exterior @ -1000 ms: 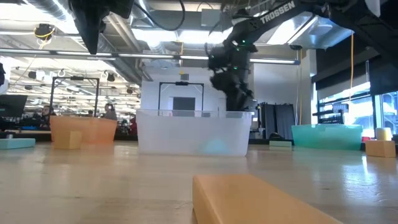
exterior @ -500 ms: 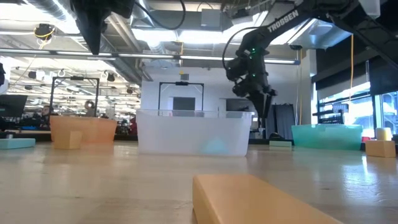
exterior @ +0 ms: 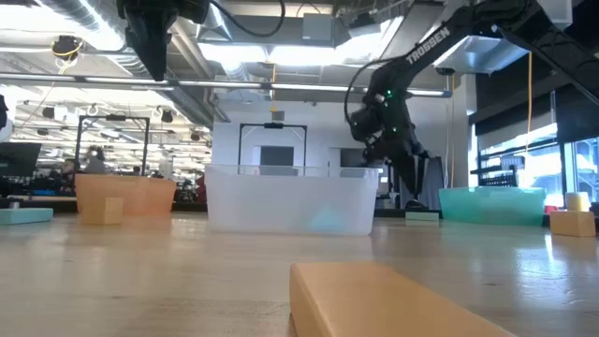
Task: Sort & place blocks by color
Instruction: Put the blue block into the transparent bin
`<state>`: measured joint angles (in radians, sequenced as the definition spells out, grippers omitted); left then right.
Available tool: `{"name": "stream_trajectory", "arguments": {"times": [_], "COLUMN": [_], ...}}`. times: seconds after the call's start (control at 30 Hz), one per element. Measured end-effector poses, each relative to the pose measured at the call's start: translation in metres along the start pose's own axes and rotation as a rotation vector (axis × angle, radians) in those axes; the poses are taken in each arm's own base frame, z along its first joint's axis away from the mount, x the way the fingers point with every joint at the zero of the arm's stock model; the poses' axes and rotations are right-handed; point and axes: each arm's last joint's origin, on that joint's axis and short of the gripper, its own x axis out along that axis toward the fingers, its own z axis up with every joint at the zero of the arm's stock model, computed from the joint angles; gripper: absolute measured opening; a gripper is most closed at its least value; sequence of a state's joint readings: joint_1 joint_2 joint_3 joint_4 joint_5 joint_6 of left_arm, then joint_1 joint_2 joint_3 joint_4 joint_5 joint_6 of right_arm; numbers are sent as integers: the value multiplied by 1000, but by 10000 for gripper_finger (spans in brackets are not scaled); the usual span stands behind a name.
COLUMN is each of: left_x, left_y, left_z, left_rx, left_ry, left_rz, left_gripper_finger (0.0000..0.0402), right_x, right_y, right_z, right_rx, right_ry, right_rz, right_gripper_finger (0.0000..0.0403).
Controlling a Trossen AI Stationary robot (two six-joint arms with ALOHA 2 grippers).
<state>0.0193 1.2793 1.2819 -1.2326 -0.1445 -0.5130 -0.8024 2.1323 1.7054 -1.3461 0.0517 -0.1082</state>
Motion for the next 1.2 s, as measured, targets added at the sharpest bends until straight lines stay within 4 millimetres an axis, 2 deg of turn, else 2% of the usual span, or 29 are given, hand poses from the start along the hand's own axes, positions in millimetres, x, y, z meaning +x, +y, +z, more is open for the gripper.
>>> {"name": "stream_trajectory", "arguments": {"times": [0.13,0.33,0.9,0.97,1.07,1.2], "left_x": [0,0,-1,-1,-1,-1], "left_y": [0,0,-7,-7,-7,-7], "left_z": [0,0,13,13,13,13], "left_rx": [0,-1,81,81,81,81], "left_ry": [0,-5,-136,-136,-136,-135], "left_rz": [0,-3,-72,-72,-72,-72], "left_gripper_finger": [128,128,127,127,127,127], "right_x": [12,19,55,57,57,52], "right_y": [0,-1,-1,-1,0,0], "right_z": [1,4,-2,-3,-3,-1], "right_rx": [-31,-32,-105,-104,-104,-99], "right_ry": [-8,-36,-38,-40,-43,-52], "right_rz": [-9,-36,-68,-67,-53,-3], "right_gripper_finger": [174,174,173,164,129,126]}}
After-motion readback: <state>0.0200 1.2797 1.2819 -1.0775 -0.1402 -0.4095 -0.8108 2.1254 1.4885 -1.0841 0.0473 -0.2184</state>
